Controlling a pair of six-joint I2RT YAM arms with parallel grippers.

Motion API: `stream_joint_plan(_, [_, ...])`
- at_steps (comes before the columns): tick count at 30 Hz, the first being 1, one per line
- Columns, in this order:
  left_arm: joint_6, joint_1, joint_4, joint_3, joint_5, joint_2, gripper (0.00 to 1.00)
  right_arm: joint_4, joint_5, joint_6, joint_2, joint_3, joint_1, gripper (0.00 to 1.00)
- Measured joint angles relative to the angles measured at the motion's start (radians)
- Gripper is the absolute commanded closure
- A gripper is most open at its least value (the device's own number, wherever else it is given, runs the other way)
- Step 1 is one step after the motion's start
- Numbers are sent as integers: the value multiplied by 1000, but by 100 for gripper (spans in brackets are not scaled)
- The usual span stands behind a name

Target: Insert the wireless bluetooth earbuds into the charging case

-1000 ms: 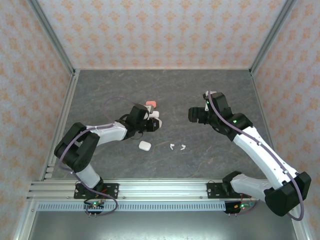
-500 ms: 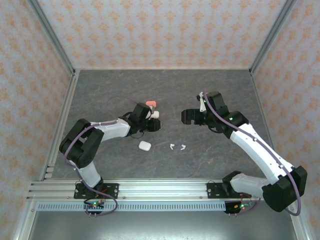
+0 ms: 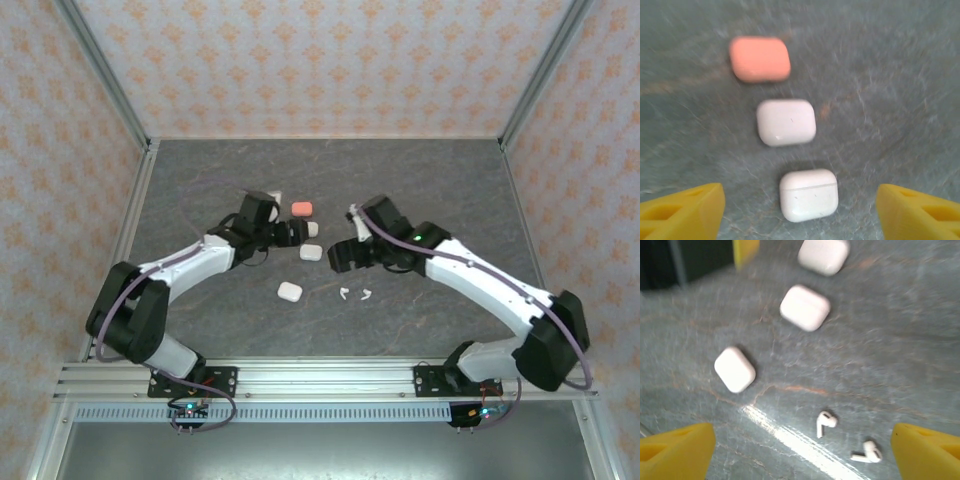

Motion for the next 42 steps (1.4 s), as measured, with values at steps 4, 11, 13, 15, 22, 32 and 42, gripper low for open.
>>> stream_joint_plan(4, [-16,100,-16,0,0,-56,16,-3,28,-29,159,74,110,1])
stream_joint_plan(11, [-64,219,-32,-35,3,-90,15,-24,78,-114,417,255,218,1])
stream_joint_plan(13, [-70,227,-42,-42,3,-92,15,-45,83,-142,491,313,233,1])
stream_joint_plan(15, [-74,233,-50,-49,4,-94,15,-68,83,-170,558,365,245,1])
stream_joint_plan(22, [-84,246,-56,-67,5,-117,15,-134,82,-251,693,433,292,1])
stream_joint_plan(32, [-84,246,-60,-67,10,-124,15,-151,101,-290,715,442,293,33])
stream_joint_plan(42, [-84,246,-77,-67,14,-138,15,-92,125,-280,716,437,294,50])
